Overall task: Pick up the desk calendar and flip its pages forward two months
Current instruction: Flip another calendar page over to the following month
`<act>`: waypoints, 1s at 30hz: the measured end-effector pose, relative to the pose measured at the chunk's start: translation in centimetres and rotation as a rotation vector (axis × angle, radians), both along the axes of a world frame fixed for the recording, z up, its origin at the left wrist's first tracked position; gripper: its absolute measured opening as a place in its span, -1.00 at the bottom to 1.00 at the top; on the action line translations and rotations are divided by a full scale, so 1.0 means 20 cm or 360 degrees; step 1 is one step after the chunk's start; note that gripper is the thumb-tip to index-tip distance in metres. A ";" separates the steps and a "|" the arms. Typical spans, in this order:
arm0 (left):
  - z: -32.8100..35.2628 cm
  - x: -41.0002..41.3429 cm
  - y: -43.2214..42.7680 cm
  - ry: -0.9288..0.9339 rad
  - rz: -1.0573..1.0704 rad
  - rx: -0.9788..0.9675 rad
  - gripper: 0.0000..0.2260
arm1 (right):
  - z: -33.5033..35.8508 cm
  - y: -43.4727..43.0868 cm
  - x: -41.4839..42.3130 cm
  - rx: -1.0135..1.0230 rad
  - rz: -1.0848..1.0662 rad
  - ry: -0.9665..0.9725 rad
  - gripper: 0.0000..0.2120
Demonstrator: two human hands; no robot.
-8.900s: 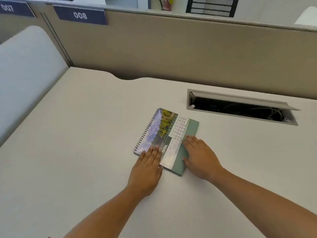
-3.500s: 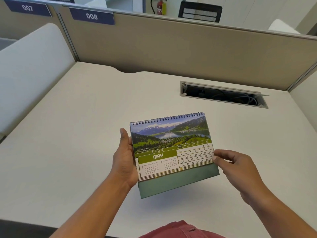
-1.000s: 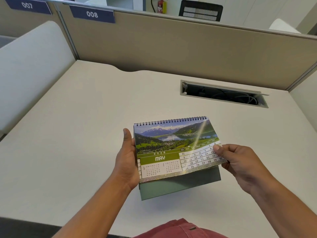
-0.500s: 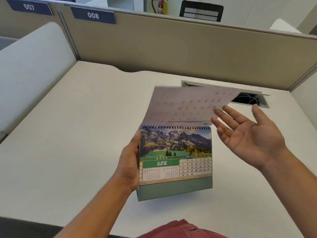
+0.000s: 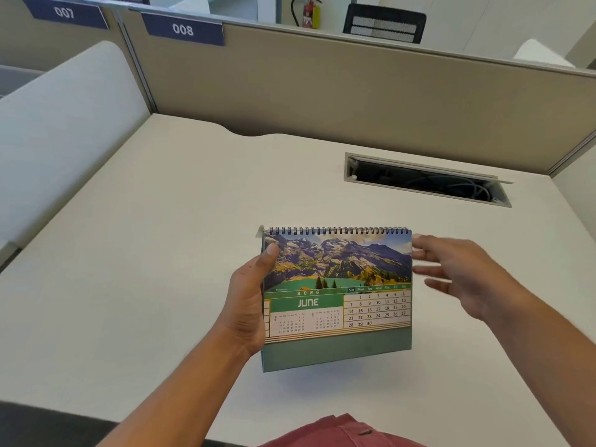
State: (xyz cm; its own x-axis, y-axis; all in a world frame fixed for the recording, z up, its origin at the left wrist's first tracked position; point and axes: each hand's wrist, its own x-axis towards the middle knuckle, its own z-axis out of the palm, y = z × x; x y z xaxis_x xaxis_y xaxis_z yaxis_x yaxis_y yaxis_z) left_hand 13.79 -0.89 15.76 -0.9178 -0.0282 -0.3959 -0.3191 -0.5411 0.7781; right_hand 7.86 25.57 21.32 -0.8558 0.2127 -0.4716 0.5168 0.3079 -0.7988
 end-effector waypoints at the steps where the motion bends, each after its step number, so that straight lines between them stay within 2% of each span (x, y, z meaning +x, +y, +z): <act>1: 0.00 0.00 0.00 -0.0003 0.0015 -0.0009 -0.65 | -0.02 0.00 0.01 0.0013 0.0047 -0.0084 -0.68; 4: 0.03 -0.01 0.00 -0.0053 0.0022 -0.0085 -0.64 | -0.05 -0.01 0.03 0.0028 0.0078 -0.0121 -0.64; 7: 0.06 -0.04 0.02 -0.0163 0.0003 -0.0304 -0.60 | -0.05 -0.03 0.04 -0.0129 -0.0006 -0.0065 -0.65; 12: 0.09 -0.10 0.00 -0.0296 -0.0048 -0.0608 -0.43 | -0.05 -0.04 0.03 -0.0213 -0.0176 0.0039 -0.58; 17: 0.10 -0.15 0.00 -0.0377 -0.0096 -0.0765 -0.56 | -0.07 -0.04 -0.01 -0.0220 -0.0194 0.0117 -0.68; 21: 0.09 -0.21 -0.01 -0.0365 -0.0101 -0.0754 -0.67 | -0.09 -0.05 -0.08 -0.0231 -0.0194 0.0136 -0.73; 30: 0.10 -0.50 -0.09 -0.0382 -0.0092 -0.0848 -0.73 | -0.09 -0.15 -0.42 0.0013 -0.0133 0.0192 -0.61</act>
State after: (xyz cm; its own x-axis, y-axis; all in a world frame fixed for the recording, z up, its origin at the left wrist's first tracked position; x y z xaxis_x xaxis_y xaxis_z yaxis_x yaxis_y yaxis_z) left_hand 3.87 -2.61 17.81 -0.8103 -0.2331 -0.5376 -0.5371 -0.0714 0.8405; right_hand -0.63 22.52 19.52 -0.8854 0.2889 -0.3641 0.4410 0.2749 -0.8543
